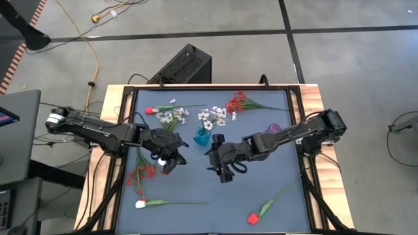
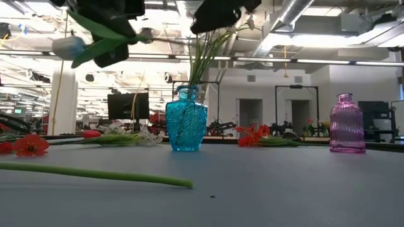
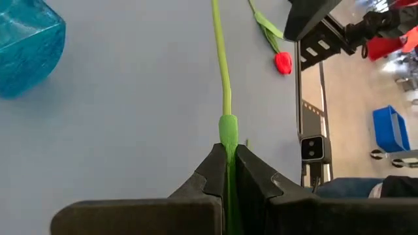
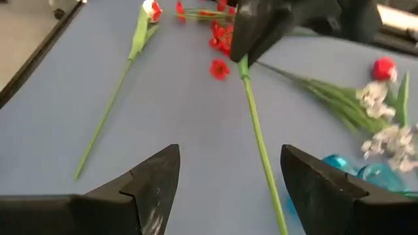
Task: Sort flowers into vase by color
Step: Put the top white flower into the blue vase
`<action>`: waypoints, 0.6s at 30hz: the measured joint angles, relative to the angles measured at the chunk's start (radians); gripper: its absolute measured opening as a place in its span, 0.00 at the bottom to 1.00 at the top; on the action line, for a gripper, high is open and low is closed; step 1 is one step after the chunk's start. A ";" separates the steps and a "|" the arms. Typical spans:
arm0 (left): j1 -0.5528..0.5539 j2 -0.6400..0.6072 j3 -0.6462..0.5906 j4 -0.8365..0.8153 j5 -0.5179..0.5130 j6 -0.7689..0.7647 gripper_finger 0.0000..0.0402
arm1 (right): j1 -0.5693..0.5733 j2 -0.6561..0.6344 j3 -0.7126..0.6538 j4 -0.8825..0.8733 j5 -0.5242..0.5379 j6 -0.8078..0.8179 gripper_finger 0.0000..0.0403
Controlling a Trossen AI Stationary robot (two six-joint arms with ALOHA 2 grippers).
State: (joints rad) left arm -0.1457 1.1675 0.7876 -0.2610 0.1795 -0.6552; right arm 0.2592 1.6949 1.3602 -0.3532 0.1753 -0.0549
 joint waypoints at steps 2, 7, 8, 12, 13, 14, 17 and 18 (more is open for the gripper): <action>-0.004 -0.001 0.000 0.005 -0.001 0.008 0.01 | 0.000 0.013 0.000 -0.032 0.002 0.015 0.72; -0.005 -0.002 0.000 0.008 0.007 0.022 0.01 | 0.000 0.045 0.000 -0.052 0.003 0.022 0.72; -0.006 -0.002 0.000 0.006 0.008 0.022 0.01 | 0.000 0.045 0.000 -0.049 0.004 0.022 0.71; -0.006 -0.002 0.000 0.006 0.007 0.023 0.01 | 0.000 0.045 0.000 -0.053 0.006 0.022 0.68; -0.006 -0.002 0.000 0.005 0.007 0.023 0.01 | 0.000 0.045 0.000 -0.053 0.006 0.022 0.67; -0.006 -0.002 0.000 0.002 0.007 0.023 0.01 | 0.000 0.045 0.000 -0.053 0.006 0.022 0.65; -0.006 -0.002 0.000 -0.013 0.006 0.022 0.01 | 0.000 0.045 0.000 -0.053 0.006 0.022 0.58; -0.006 -0.002 0.000 -0.013 0.004 0.022 0.01 | 0.000 0.045 0.000 -0.054 0.006 0.023 0.55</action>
State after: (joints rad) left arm -0.1520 1.1656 0.7876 -0.2744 0.1836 -0.6328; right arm 0.2592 1.7397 1.3602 -0.4068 0.1818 -0.0322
